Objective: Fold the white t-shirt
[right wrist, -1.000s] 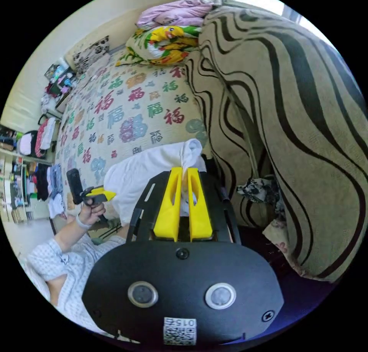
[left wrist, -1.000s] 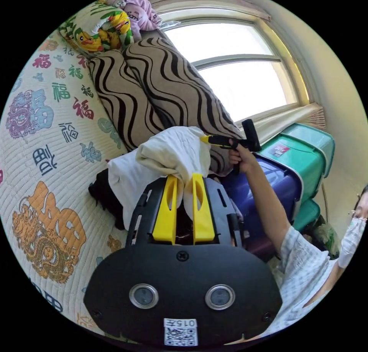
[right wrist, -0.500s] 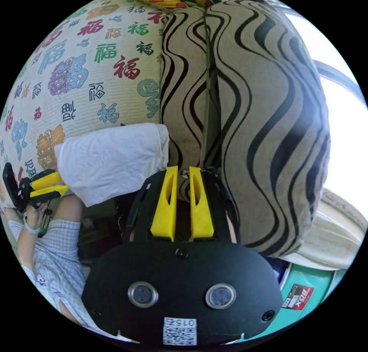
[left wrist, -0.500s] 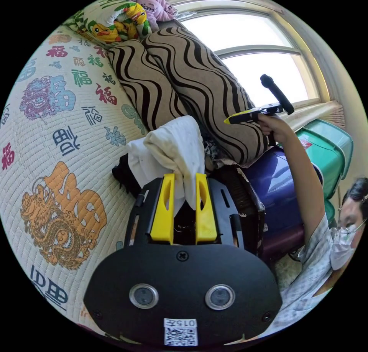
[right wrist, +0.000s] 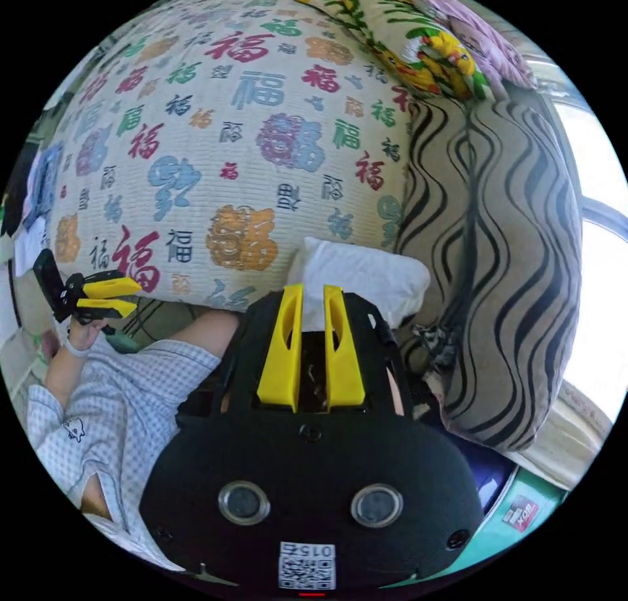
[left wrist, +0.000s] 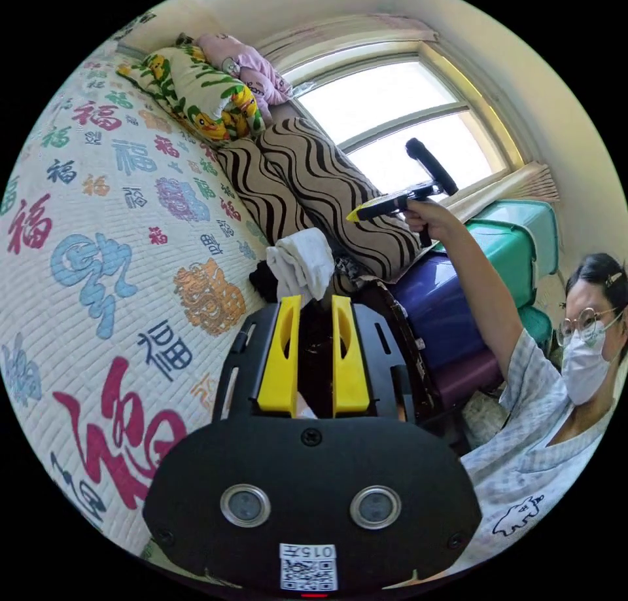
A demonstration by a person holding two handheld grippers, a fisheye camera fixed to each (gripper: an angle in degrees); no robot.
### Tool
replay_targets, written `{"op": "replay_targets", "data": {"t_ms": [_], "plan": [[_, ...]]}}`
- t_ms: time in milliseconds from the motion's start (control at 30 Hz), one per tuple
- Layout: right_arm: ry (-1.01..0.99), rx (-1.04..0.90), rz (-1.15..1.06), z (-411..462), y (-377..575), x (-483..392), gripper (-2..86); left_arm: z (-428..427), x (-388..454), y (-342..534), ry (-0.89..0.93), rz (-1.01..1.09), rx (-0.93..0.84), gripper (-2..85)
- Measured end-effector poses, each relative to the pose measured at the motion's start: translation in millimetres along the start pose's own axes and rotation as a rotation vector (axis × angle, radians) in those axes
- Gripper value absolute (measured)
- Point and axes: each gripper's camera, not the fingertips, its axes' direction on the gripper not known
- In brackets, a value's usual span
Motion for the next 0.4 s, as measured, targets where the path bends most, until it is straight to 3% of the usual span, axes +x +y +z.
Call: {"op": "replay_targets", "data": {"t_ms": [233,400], "plan": [[-0.293,0.246,-0.376,27,-33,-156,7.9,-174,28,94,-0.466,0.014,0.131,9.3],[-0.624,0.358,-0.512,59,-57,-249,8.1,-313,45,170,-1.034,-0.153,0.335,11.1]]}}
